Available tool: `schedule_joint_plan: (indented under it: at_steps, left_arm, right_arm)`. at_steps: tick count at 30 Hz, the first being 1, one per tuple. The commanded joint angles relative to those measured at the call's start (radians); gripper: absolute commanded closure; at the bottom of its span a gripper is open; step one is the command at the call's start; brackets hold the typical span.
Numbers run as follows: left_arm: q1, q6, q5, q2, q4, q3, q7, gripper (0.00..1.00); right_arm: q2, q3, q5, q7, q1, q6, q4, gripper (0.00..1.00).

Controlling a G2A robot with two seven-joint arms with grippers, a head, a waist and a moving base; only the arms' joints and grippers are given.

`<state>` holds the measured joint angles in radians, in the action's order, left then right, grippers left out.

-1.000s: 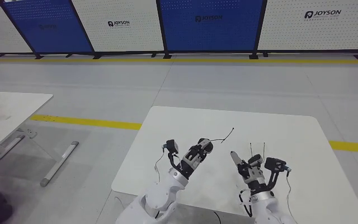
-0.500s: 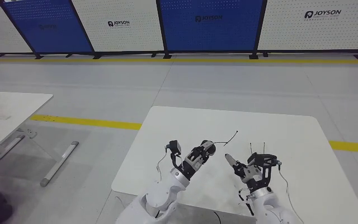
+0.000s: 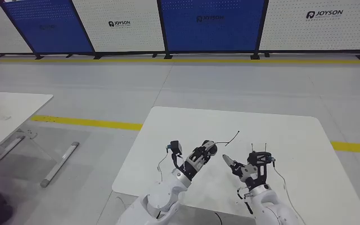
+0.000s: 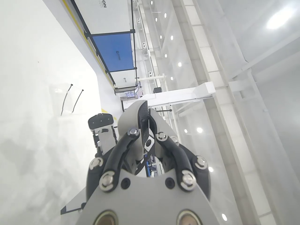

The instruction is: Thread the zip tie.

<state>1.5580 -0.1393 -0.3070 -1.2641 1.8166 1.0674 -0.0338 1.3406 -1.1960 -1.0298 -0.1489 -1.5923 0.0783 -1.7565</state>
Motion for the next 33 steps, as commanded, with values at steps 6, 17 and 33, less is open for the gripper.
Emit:
schedule_joint_plan:
  at_steps: [6, 17, 33]
  left_arm:
    - [-0.003, 0.003, 0.038, -0.003, -0.011, -0.018, 0.013, 1.0]
    - [-0.019, 0.003, 0.081, -0.013, -0.043, -0.066, 0.041, 1.0]
    - [-0.037, 0.0, 0.103, -0.022, -0.072, -0.082, 0.082, 1.0]
  right_arm:
    - [-0.004, -0.026, 0.043, -0.017, 0.009, 0.011, -0.018, 0.0]
    - [-0.003, -0.009, 0.035, -0.008, 0.018, -0.017, -0.009, 0.59]
    - [-0.005, 0.012, 0.013, -0.029, 0.029, -0.008, -0.002, 0.59]
